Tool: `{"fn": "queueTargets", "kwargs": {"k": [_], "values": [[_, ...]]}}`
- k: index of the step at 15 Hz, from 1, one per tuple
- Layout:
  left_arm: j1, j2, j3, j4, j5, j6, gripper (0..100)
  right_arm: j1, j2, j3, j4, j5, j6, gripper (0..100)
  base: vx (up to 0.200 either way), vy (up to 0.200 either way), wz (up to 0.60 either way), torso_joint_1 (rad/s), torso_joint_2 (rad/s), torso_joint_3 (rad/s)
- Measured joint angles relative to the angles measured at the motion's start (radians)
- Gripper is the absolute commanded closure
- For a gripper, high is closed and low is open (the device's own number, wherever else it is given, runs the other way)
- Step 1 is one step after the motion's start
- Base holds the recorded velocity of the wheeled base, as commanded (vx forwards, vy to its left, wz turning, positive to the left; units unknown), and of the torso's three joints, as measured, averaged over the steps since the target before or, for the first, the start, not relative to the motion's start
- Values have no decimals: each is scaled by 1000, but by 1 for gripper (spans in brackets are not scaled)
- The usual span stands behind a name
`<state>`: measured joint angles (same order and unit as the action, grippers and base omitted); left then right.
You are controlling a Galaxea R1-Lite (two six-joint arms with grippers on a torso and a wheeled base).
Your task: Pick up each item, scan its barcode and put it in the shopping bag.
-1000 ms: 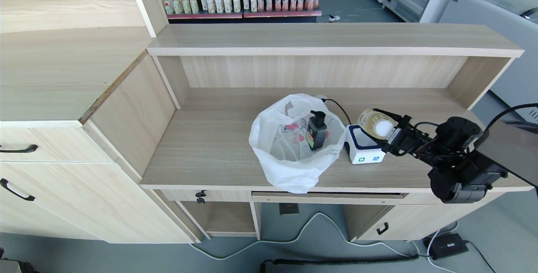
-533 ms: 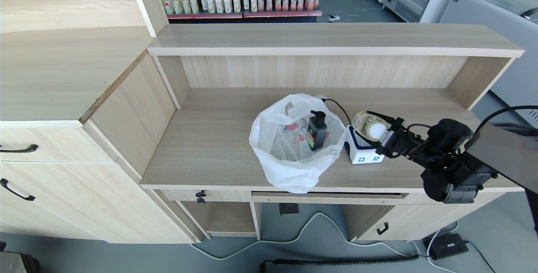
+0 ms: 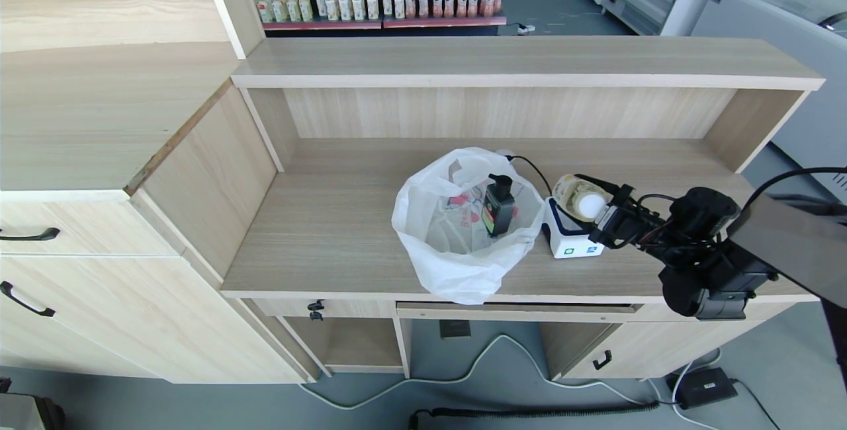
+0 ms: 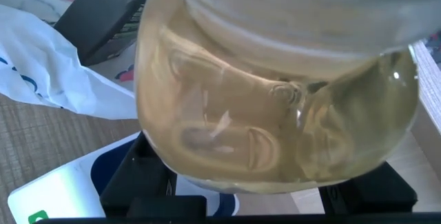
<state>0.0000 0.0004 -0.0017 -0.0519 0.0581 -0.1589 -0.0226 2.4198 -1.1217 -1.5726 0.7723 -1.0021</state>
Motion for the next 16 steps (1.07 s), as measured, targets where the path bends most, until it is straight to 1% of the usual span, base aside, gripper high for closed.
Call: {"fn": "queueTargets", "kwargs": {"k": [8,11,14,16], "values": [[0,0,0,0,0,0,0,6,-1,10,3,-2,9,100,0,0,0,0,0,0],[0,0,0,0,0,0,0,7,-72,26,9,-8,118,100,0,0,0,0,0,0],[0,0,0,0,0,0,0,0,-222,115,10,-9,216,100,0,0,0,0,0,0],[0,0,0,0,0,0,0,-24,-364,223,73,-16,269,100,0,0,0,0,0,0]]}}
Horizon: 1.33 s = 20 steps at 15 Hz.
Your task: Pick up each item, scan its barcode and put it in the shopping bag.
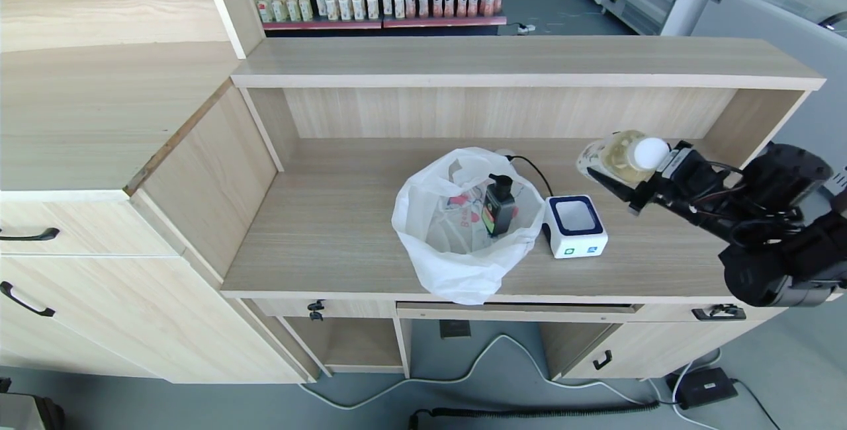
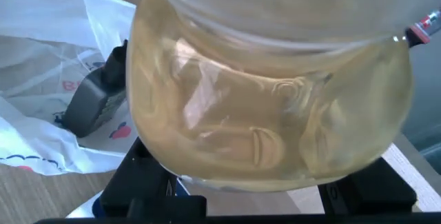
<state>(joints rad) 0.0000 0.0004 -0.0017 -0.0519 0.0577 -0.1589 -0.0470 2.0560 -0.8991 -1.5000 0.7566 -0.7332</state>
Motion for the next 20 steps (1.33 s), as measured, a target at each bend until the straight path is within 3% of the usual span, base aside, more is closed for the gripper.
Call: {"fn": "queueTargets", "kwargs": {"k": [3,5,8,13,20], "values": [[0,0,0,0,0,0,0,-61,-231,148,221,-69,86,100,0,0,0,0,0,0],[0,0,0,0,0,0,0,-112,-380,216,499,-161,153,100,0,0,0,0,0,0],[0,0,0,0,0,0,0,-167,-541,267,725,-265,368,100,0,0,0,0,0,0],[0,0,0,0,0,0,0,-67,-634,311,686,-299,789,100,0,0,0,0,0,0],[0,0,0,0,0,0,0,37,-599,314,650,-307,811,100,0,0,0,0,0,0]]}}
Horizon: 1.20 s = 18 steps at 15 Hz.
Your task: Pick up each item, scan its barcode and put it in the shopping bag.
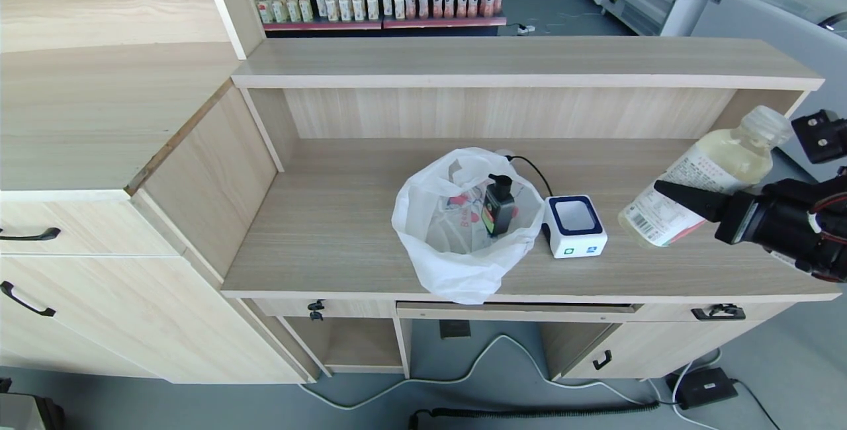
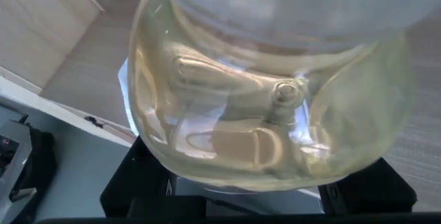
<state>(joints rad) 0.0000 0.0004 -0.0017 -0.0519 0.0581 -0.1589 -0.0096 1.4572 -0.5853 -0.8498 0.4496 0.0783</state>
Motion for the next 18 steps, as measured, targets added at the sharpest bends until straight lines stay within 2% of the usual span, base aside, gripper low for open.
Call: {"fn": "queueTargets", "kwargs": {"k": [3,6,12,16,18], "values": [[0,0,0,0,0,0,0,19,34,-11,-9,-11,-1,100,0,0,0,0,0,0],[0,0,0,0,-2,0,0,39,82,-52,-10,-66,2,100,0,0,0,0,0,0],[0,0,0,0,-3,1,0,115,115,-96,-9,-92,10,100,0,0,0,0,0,0],[0,0,0,0,-4,1,0,130,120,-105,-11,-96,10,100,0,200,0,-1,1,2],[0,0,0,0,-3,1,0,144,128,-117,-3,-92,11,100,0,0,0,0,0,0]]}}
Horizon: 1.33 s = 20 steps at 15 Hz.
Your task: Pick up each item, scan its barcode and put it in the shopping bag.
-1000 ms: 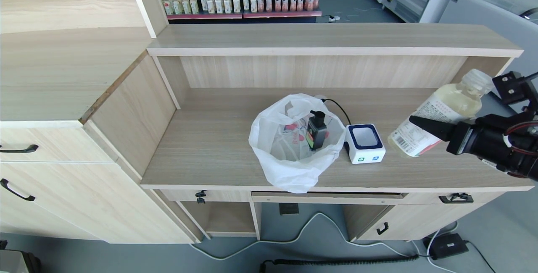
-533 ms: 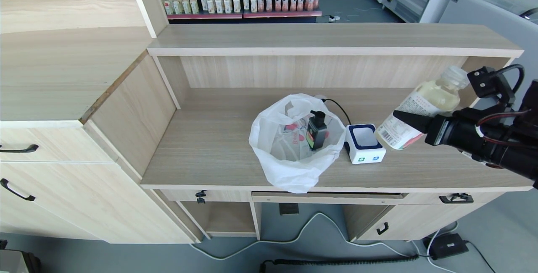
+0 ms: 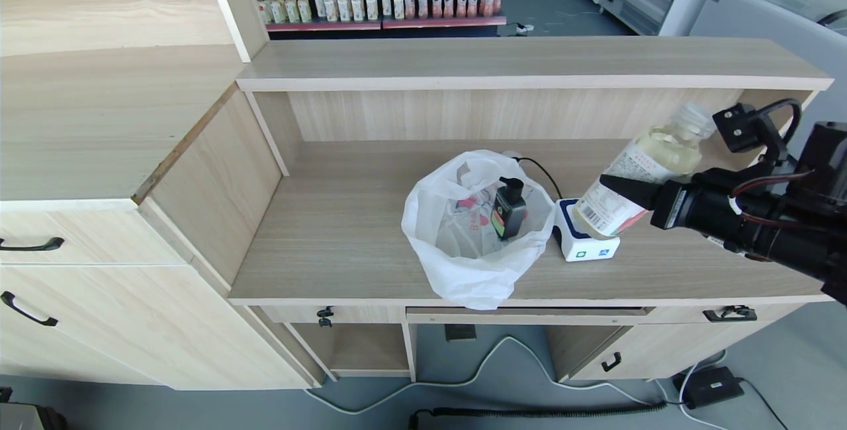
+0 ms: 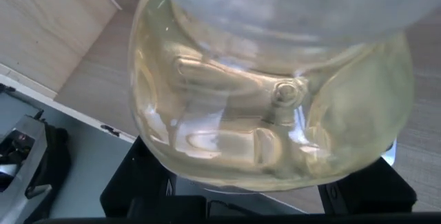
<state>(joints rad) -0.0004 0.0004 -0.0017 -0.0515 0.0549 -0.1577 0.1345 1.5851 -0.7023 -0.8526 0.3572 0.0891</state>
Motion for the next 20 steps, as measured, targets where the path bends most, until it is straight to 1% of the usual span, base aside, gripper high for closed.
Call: {"fn": "queueTargets", "kwargs": {"k": [2,4,6,8,10,13,17,20], "values": [[-1,0,0,0,3,-1,0,6,19,-26,-8,-3,0,100,0,0,0,0,0,0],[1,0,0,0,3,-1,0,21,50,-66,-4,-40,1,100,0,0,0,0,0,0],[0,0,0,0,3,-1,0,59,86,-114,-3,-60,0,100,0,0,0,0,0,0],[0,0,0,0,3,-1,0,76,120,-145,-3,-69,0,100,0,0,0,0,0,0],[0,0,0,0,3,-1,0,92,151,-156,-7,-69,-1,100,0,0,0,0,0,0],[0,0,0,0,3,-1,0,97,187,-130,-13,-68,-2,100,0,0,0,0,0,0],[0,0,0,0,3,-2,0,120,249,-94,-156,-69,-10,100,0,0,0,0,0,0],[0,0,0,0,3,-2,0,132,312,-61,-299,-64,-67,100,0,0,0,0,0,0]]}}
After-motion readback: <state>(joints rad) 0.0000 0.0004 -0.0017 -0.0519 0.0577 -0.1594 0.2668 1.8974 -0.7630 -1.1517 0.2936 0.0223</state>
